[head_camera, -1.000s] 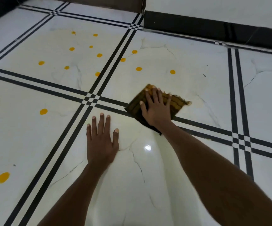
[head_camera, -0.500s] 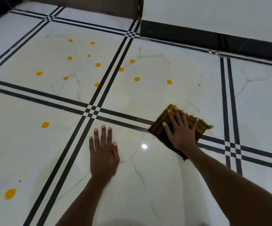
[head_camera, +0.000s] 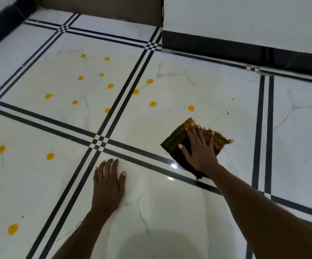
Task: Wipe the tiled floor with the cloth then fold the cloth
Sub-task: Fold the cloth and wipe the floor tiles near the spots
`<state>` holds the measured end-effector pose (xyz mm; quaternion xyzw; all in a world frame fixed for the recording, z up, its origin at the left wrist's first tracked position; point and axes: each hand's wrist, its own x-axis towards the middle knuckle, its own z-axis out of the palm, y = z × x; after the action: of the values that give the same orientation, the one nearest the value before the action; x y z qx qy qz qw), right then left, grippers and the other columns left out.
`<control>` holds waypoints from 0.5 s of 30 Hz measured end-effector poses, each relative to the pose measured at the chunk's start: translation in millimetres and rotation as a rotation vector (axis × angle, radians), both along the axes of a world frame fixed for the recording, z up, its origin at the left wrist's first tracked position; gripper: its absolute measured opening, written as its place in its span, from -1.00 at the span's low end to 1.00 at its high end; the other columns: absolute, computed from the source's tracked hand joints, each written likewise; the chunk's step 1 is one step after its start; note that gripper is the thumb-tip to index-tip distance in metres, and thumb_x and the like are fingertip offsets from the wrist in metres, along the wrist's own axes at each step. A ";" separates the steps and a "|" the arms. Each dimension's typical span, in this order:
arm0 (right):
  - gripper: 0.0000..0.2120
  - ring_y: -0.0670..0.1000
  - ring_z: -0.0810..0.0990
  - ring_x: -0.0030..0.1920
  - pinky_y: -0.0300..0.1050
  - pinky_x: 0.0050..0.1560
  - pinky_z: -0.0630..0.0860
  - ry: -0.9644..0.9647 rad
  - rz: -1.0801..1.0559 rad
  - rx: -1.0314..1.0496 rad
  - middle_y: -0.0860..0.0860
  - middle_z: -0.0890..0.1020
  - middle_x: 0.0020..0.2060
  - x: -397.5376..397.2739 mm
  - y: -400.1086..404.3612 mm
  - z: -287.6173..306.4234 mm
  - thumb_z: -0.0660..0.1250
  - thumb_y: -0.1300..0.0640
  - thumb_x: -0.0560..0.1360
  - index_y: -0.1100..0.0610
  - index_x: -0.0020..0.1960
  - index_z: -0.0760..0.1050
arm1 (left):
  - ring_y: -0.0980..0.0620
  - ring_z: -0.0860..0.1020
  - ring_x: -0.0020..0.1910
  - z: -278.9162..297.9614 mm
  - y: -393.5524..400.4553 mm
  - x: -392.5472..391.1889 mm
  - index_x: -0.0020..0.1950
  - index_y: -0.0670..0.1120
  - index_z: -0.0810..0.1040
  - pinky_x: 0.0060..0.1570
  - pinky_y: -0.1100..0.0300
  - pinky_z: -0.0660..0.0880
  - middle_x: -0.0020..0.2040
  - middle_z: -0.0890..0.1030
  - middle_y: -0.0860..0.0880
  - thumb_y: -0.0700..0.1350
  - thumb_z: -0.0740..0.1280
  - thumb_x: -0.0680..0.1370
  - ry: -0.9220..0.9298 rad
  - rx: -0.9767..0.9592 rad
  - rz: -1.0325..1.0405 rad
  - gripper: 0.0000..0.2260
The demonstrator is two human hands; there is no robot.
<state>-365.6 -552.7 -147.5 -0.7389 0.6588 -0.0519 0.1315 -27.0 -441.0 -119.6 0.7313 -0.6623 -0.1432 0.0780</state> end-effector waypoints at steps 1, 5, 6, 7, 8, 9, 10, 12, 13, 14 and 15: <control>-0.29 0.08 -0.09 0.71 0.50 0.58 -0.09 0.010 0.022 -0.006 0.01 0.01 0.71 -1.9 -0.5 0.4 -0.10 -0.37 0.65 -0.02 0.68 0.11 | -0.25 0.32 0.57 5.2 -13.6 -4.6 0.57 -0.13 0.34 0.54 -0.25 0.30 0.53 0.42 -0.19 0.18 -0.01 0.68 0.015 -0.020 0.001 -0.42; -0.34 0.07 0.00 0.70 0.43 0.61 -0.09 0.038 -0.064 -0.102 0.00 0.08 0.70 -15.6 -15.0 -7.7 -0.07 -0.35 0.67 -0.08 0.68 0.12 | -0.16 0.20 0.65 -5.3 -68.8 -19.7 0.61 -0.11 0.30 0.60 -0.18 0.22 0.61 0.34 -0.12 0.16 0.00 0.69 0.090 -0.091 -0.075 -0.44; -0.34 0.09 0.02 0.70 0.43 0.61 -0.11 0.044 -0.126 -0.110 0.02 0.10 0.70 -17.3 -30.2 -10.7 -0.07 -0.34 0.67 -0.07 0.68 0.11 | -0.15 0.14 0.67 -13.5 -83.5 -19.4 0.63 -0.10 0.25 0.62 -0.18 0.18 0.64 0.29 -0.11 0.17 -0.01 0.69 0.092 -0.095 -0.076 -0.42; -0.33 0.11 0.03 0.70 0.44 0.61 -0.12 0.039 -0.185 -0.101 0.03 0.11 0.69 -19.1 -49.2 -12.7 -0.08 -0.34 0.67 -0.06 0.69 0.10 | -0.13 0.10 0.69 -20.4 -96.0 -17.7 0.65 -0.09 0.21 0.63 -0.17 0.15 0.66 0.25 -0.10 0.17 -0.03 0.69 0.083 -0.093 -0.078 -0.41; -0.32 0.13 0.02 0.70 0.46 0.60 -0.13 0.032 -0.224 -0.084 0.05 0.11 0.69 -19.4 -68.4 -12.6 -0.10 -0.34 0.66 -0.05 0.69 0.09 | -0.12 0.07 0.69 -25.3 -104.2 -15.2 0.66 -0.08 0.19 0.64 -0.16 0.12 0.67 0.22 -0.09 0.17 -0.04 0.69 0.072 -0.094 -0.082 -0.41; -0.31 0.14 0.00 0.70 0.47 0.60 -0.14 0.030 -0.244 -0.066 0.06 0.10 0.70 -18.8 -88.3 -12.7 -0.11 -0.34 0.66 -0.04 0.69 0.08 | -0.11 0.07 0.69 -29.4 -110.5 -12.2 0.66 -0.07 0.19 0.65 -0.15 0.11 0.67 0.22 -0.08 0.17 -0.05 0.70 0.068 -0.102 -0.084 -0.42; -0.32 0.15 -0.03 0.70 0.48 0.59 -0.16 0.034 -0.254 -0.050 0.07 0.07 0.70 -19.6 -106.7 -11.8 -0.10 -0.33 0.67 -0.04 0.70 0.07 | -0.10 0.07 0.69 -32.2 -115.2 -10.4 0.66 -0.06 0.20 0.65 -0.14 0.10 0.67 0.22 -0.07 0.16 -0.05 0.70 0.070 -0.118 -0.090 -0.43; -0.35 0.16 -0.08 0.70 0.50 0.58 -0.18 0.022 -0.244 -0.019 0.08 0.02 0.71 -16.9 -134.1 -9.2 -0.07 -0.30 0.69 -0.05 0.70 0.03 | -0.07 0.03 0.70 -32.4 -114.8 -9.0 0.67 -0.04 0.19 0.65 -0.12 0.08 0.68 0.20 -0.05 0.12 -0.05 0.72 0.058 -0.156 -0.120 -0.46; -0.35 0.15 -0.11 0.70 0.51 0.57 -0.20 0.026 -0.229 -0.013 0.07 0.00 0.71 -11.9 -144.6 -6.8 -0.08 -0.30 0.69 -0.06 0.70 0.01 | -0.05 -0.01 0.71 -32.8 -112.8 -8.9 0.68 -0.03 0.15 0.66 -0.11 0.06 0.69 0.16 -0.04 0.10 -0.04 0.72 0.047 -0.168 -0.135 -0.47; -0.35 0.15 -0.13 0.70 0.51 0.57 -0.23 0.035 -0.207 -0.004 0.06 -0.03 0.71 -1.4 -156.4 -6.7 -0.09 -0.30 0.69 -0.07 0.70 -0.02 | -0.02 -0.04 0.71 -35.4 -110.5 -6.5 0.69 -0.02 0.12 0.66 -0.10 0.04 0.71 0.12 -0.02 0.08 -0.02 0.73 0.039 -0.171 -0.137 -0.48; -0.35 0.14 -0.14 0.70 0.51 0.57 -0.24 0.036 -0.194 0.003 0.05 -0.04 0.71 8.0 -166.6 -6.8 -0.12 -0.31 0.69 -0.08 0.70 -0.03 | 0.00 -0.07 0.71 -36.9 -109.3 -6.3 0.70 -0.01 0.09 0.67 -0.09 0.02 0.71 0.08 0.00 0.06 -0.01 0.73 0.039 -0.175 -0.134 -0.48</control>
<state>-357.6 -719.3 -154.2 -0.6723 0.7296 -0.0501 0.1151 -33.3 -550.3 -156.6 0.6729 -0.7180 -0.1041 0.1447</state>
